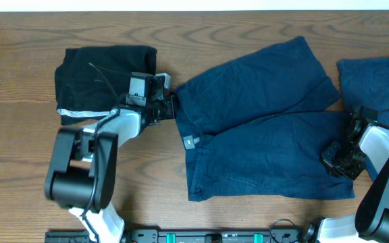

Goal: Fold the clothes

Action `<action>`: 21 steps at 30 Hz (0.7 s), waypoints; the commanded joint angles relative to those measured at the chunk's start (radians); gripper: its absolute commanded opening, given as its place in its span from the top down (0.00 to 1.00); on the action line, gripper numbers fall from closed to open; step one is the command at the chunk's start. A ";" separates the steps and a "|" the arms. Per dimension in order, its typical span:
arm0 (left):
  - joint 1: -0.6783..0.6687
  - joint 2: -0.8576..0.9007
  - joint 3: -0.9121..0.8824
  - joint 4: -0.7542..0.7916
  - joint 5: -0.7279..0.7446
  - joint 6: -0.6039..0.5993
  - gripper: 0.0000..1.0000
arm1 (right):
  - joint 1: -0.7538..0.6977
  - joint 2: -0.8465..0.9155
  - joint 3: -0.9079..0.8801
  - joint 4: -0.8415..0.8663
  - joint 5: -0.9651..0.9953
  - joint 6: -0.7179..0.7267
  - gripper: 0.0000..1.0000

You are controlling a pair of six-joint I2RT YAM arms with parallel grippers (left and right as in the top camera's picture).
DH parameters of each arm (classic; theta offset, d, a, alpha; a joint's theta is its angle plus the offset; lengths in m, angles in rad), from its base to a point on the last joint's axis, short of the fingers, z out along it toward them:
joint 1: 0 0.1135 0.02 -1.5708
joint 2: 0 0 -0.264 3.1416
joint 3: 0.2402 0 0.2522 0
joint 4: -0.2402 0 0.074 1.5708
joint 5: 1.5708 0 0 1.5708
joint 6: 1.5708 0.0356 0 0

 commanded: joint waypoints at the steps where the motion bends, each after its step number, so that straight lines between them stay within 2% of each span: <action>1: -0.001 0.046 -0.001 0.044 -0.020 -0.007 0.94 | 0.000 0.096 -0.074 0.077 0.029 -0.012 0.99; 8: 0.000 0.053 -0.001 0.162 -0.037 -0.007 0.94 | 0.000 0.096 -0.074 0.079 0.029 -0.012 0.99; 17: 0.000 0.060 -0.001 0.211 -0.192 -0.011 0.94 | 0.000 0.096 -0.074 0.079 0.028 -0.012 0.99; 21: 0.000 0.101 -0.001 0.294 -0.212 -0.011 0.94 | 0.000 0.096 -0.074 0.079 0.028 -0.012 0.99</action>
